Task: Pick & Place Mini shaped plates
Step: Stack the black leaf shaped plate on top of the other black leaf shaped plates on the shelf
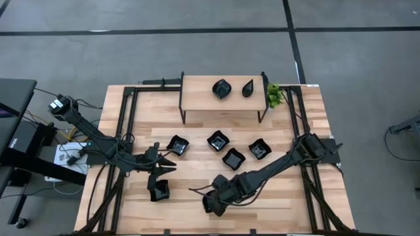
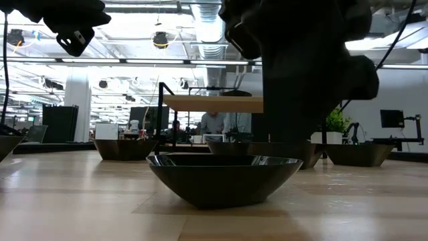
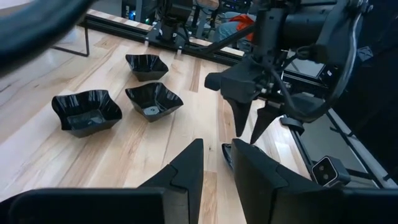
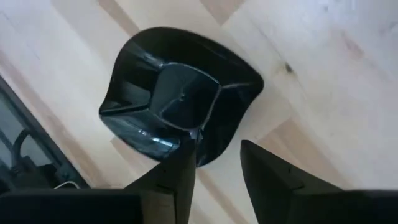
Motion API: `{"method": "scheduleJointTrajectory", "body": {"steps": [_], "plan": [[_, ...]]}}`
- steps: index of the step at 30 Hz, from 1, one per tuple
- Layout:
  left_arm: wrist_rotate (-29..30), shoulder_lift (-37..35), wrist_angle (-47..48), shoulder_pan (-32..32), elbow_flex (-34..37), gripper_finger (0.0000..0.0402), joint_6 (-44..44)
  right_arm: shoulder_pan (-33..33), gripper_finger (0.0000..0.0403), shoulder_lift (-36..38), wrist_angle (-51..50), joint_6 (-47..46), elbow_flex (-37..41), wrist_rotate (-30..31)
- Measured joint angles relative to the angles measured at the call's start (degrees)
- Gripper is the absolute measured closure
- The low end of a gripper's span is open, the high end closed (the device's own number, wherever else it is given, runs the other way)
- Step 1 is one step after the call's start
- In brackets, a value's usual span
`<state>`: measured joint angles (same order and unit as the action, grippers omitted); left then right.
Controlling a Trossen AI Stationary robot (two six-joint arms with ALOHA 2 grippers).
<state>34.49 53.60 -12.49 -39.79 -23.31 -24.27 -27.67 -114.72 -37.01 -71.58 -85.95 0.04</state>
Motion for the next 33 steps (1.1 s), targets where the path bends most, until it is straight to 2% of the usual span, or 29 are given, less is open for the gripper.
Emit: {"method": "scheduleJointTrajectory", "body": {"steps": [7, 14, 27, 33], "plan": [[0.0, 0.0, -0.1, 0.0, 0.0, 0.0317, 0.0, 0.6, 0.0262, 0.0, -0.2, 1.5, 0.3, 0.5], [0.0, 0.0, -0.2, 0.0, 0.0, 0.0317, 0.0, 0.8, 0.0273, 0.0, 8.7, 0.2, 4.6, 0.2], [0.0, 0.0, -0.2, 0.0, 0.0, 0.0317, 0.0, 1.1, 0.0275, 0.1, 4.9, 0.1, 4.7, -0.5], [0.0, 0.0, 0.0, 0.0, 0.0, 0.0317, 0.0, 1.1, 0.0275, 0.1, 7.0, -0.4, 4.7, -0.2]]}}
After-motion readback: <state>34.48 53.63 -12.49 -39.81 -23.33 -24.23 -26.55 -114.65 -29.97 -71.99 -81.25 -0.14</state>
